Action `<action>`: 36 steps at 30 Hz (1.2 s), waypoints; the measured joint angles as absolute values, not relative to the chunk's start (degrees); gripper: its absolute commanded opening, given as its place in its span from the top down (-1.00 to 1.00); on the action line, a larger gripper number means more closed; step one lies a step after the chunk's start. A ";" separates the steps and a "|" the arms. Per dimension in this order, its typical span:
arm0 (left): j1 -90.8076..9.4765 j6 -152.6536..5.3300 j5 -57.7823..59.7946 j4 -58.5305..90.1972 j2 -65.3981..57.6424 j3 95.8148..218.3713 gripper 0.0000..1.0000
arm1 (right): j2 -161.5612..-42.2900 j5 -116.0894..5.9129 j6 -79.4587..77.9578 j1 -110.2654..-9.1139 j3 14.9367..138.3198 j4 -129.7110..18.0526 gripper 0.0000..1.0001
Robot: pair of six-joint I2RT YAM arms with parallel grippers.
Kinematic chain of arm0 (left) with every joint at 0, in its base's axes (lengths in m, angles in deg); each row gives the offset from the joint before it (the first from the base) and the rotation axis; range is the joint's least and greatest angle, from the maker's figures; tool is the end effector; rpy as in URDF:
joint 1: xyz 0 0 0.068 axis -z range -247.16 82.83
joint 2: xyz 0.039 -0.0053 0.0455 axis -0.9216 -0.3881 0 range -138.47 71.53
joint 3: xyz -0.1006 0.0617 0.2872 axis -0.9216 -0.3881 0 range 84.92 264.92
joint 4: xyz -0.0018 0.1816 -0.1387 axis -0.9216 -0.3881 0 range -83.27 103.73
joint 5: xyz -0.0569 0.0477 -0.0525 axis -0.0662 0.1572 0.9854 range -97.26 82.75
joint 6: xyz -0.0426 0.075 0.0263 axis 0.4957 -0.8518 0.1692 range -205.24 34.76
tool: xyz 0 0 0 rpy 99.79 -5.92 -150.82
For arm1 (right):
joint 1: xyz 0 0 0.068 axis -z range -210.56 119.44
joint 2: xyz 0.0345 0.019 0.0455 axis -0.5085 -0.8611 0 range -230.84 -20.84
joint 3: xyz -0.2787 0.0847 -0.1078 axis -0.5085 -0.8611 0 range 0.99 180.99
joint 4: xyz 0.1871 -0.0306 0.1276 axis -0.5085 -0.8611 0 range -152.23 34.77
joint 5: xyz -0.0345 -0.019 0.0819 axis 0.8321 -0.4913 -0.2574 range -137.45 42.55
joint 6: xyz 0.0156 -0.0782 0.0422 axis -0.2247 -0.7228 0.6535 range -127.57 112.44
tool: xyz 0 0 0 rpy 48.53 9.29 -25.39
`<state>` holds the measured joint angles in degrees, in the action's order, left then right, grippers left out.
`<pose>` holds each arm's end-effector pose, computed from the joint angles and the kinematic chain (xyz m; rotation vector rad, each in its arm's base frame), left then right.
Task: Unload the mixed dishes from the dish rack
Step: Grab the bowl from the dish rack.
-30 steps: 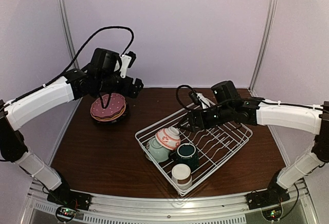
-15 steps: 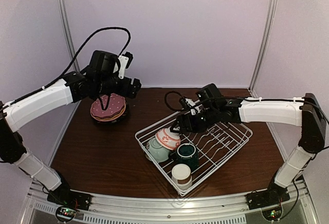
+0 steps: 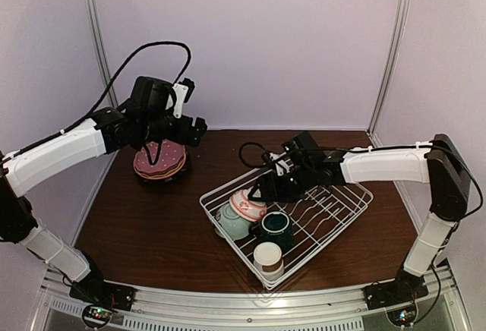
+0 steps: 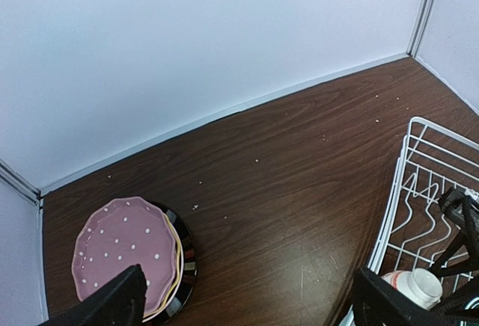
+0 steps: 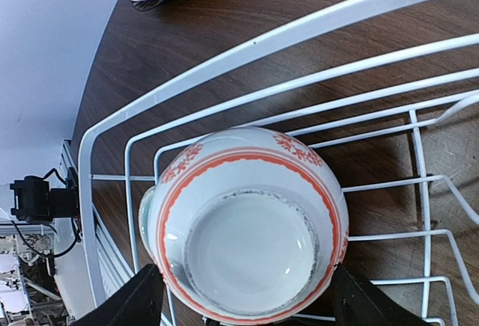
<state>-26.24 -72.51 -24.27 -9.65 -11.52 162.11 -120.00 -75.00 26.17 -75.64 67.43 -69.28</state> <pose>0.2646 -0.1981 0.3785 0.3263 2.0419 -0.2700 0.2395 0.2929 0.2438 -0.5111 2.5766 1.1532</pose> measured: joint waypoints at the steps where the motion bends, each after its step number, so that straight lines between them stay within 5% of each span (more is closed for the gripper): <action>1: -26.24 -72.49 -24.27 -9.60 -11.52 162.11 -0.95 | -120.28 -75.17 26.35 -75.64 67.45 -68.91 -0.52; 15: -26.24 -72.18 -24.27 -8.60 -11.52 161.35 -0.95 | -122.25 -75.98 29.17 -75.56 67.49 -64.45 -0.31; 25: -26.24 -72.03 -24.21 -8.55 -11.50 161.24 -0.95 | -122.82 -77.34 29.97 -75.38 67.84 -62.98 0.13; 36: -26.24 -70.32 -21.25 -8.09 -9.72 157.59 -0.95 | -121.16 -77.93 30.37 -73.70 67.80 -64.01 0.22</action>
